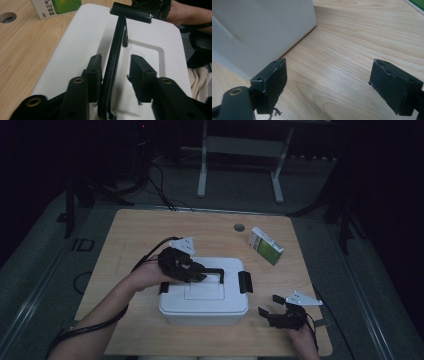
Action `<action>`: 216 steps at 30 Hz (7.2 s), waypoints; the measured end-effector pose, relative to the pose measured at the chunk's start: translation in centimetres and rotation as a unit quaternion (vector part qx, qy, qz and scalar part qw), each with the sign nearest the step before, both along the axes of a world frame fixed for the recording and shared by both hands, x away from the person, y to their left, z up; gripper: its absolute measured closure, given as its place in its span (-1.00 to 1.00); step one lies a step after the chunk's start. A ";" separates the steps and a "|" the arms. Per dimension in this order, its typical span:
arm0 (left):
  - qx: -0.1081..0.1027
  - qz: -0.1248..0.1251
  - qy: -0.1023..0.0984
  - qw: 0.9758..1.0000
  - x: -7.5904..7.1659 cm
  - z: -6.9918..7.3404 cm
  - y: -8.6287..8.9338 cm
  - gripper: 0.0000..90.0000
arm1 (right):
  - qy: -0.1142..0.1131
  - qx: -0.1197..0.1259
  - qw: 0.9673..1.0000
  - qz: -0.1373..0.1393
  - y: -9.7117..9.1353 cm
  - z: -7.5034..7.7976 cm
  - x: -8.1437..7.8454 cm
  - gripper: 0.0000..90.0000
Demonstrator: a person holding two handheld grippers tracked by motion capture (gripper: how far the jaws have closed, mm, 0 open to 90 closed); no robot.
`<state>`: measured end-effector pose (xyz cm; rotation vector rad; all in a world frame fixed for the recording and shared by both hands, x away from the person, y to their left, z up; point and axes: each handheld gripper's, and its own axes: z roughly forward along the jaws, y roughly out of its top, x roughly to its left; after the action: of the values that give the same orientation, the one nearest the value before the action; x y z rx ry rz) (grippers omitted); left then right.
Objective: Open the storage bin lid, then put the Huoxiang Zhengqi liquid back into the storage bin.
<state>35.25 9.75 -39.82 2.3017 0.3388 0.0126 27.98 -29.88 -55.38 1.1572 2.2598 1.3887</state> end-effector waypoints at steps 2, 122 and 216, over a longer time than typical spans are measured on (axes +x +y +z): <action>0.009 0.002 -0.001 1.000 0.0 0.0 -0.2 0.42 | 0.000 0.000 1.000 0.000 0.0 0.0 0.0 -0.69; -0.040 0.268 -0.053 0.961 -3.0 -1.8 25.1 0.86 | 0.011 -0.006 1.000 -0.004 0.2 -0.2 0.2 -0.69; -0.031 0.326 0.023 0.944 -2.2 -12.3 24.4 -0.14 | -0.018 -0.071 0.994 -0.075 -4.9 6.2 13.7 -0.44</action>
<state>33.01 34.12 -52.17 2.0305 1.0937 0.2752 41.70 -34.82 -49.16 1.2166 2.1574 1.1647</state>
